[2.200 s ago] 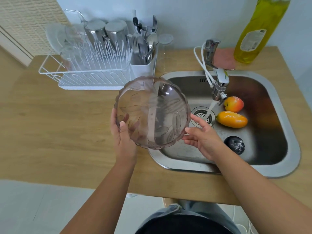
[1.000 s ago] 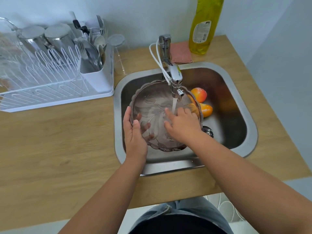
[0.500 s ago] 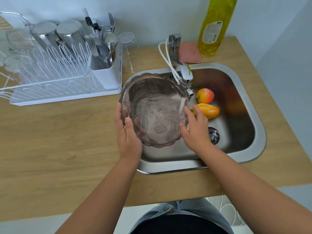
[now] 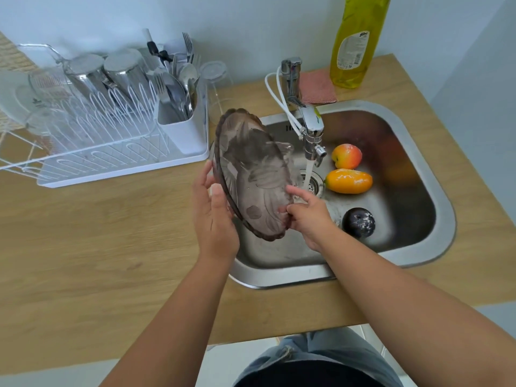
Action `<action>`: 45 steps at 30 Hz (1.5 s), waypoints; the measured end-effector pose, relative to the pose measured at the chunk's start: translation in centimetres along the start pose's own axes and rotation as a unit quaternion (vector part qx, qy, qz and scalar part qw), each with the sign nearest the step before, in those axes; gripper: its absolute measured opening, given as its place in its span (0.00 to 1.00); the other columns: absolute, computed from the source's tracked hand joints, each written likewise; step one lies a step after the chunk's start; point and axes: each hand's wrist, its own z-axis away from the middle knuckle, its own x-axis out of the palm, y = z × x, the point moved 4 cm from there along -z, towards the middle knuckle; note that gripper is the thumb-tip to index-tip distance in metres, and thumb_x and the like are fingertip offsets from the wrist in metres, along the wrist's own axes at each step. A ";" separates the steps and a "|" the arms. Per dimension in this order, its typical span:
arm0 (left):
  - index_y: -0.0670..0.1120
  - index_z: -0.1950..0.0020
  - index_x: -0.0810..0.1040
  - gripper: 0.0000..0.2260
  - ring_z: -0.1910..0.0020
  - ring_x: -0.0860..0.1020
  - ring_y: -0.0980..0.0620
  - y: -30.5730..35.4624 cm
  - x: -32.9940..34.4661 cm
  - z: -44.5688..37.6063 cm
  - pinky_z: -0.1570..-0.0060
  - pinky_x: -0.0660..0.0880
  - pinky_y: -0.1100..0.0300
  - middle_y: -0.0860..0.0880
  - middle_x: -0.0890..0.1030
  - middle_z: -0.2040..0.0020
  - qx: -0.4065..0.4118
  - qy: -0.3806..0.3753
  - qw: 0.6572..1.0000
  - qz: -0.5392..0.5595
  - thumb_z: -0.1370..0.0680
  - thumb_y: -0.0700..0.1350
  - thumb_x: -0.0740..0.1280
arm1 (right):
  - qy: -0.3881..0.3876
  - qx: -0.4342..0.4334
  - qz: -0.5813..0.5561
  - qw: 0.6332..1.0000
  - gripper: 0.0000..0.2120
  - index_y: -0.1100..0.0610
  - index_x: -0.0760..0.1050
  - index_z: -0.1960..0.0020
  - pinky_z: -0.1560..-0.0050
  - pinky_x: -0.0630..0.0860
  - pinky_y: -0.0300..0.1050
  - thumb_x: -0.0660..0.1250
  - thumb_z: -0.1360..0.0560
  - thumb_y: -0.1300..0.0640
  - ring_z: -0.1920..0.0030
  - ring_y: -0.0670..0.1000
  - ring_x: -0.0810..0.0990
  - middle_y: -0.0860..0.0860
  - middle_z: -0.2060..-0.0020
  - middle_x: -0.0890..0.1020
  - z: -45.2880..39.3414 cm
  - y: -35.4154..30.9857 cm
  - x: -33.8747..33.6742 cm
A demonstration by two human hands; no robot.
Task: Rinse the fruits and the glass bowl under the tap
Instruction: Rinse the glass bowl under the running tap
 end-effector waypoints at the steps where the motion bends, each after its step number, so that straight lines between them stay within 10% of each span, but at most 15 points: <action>1: 0.53 0.27 0.68 0.23 0.33 0.76 0.46 0.5 0.2 0.0 0.37 0.72 0.31 0.49 0.77 0.34 -0.002 -0.002 1.000 0.009 0.19 0.62 0.56 | -0.007 0.004 -0.004 1.000 0.26 0.54 0.70 0.33 0.68 0.77 0.44 0.59 0.26 0.75 0.70 0.50 0.78 0.65 0.56 0.81 0.2 -0.3 0.3; 8: 0.53 0.22 0.62 0.33 0.27 0.71 0.51 1.9 0.7 -0.7 0.29 0.68 0.36 0.54 0.73 0.27 -0.071 -0.002 0.997 0.030 0.26 0.60 0.62 | -0.061 0.046 -0.057 0.995 0.27 0.57 0.65 0.28 0.67 0.79 0.40 0.57 0.23 0.74 0.71 0.48 0.78 0.60 0.61 0.82 0.6 0.4 0.7; 13: 0.54 0.21 0.58 0.30 0.25 0.67 0.55 2.9 1.7 -0.4 0.25 0.66 0.50 0.51 0.68 0.23 0.032 -0.053 0.997 -0.037 0.23 0.50 0.62 | -0.063 0.052 -0.072 0.994 0.27 0.57 0.66 0.27 0.67 0.79 0.39 0.57 0.23 0.74 0.70 0.49 0.76 0.60 0.61 0.84 0.3 0.4 0.5; 20: 0.60 0.21 0.56 0.28 0.20 0.58 0.48 3.7 2.5 -0.3 0.23 0.59 0.41 0.49 0.62 0.20 0.102 -0.081 0.984 -0.120 0.19 0.48 0.59 | -0.076 0.060 -0.099 0.990 0.26 0.57 0.66 0.27 0.70 0.78 0.38 0.57 0.22 0.74 0.68 0.50 0.76 0.56 0.67 0.84 0.5 0.7 0.7; 25: 0.61 0.23 0.59 0.25 0.19 0.55 0.48 4.6 3.1 0.2 0.26 0.54 0.70 0.44 0.62 0.21 0.118 -0.111 0.967 -0.194 0.19 0.50 0.58 | -0.077 0.077 -0.104 0.989 0.26 0.57 0.67 0.27 0.71 0.78 0.39 0.58 0.22 0.73 0.66 0.50 0.78 0.58 0.62 0.84 0.7 1.2 0.8; 33: 0.63 0.25 0.60 0.23 0.29 0.49 0.80 4.7 3.6 1.0 0.43 0.51 0.87 0.45 0.58 0.19 0.114 -0.137 0.955 -0.237 0.20 0.53 0.57 | -0.073 0.089 -0.106 0.988 0.25 0.58 0.68 0.28 0.72 0.77 0.39 0.57 0.22 0.74 0.65 0.51 0.77 0.58 0.65 0.84 1.0 1.7 0.6; 45: 0.62 0.25 0.60 0.23 0.35 0.46 0.87 5.3 4.1 1.7 0.47 0.52 0.89 0.42 0.55 0.19 0.136 -0.141 0.946 -0.259 0.20 0.51 0.59 | -0.102 0.098 -0.083 0.986 0.25 0.56 0.70 0.28 0.66 0.82 0.43 0.58 0.22 0.73 0.65 0.50 0.81 0.56 0.66 0.85 0.8 1.7 0.7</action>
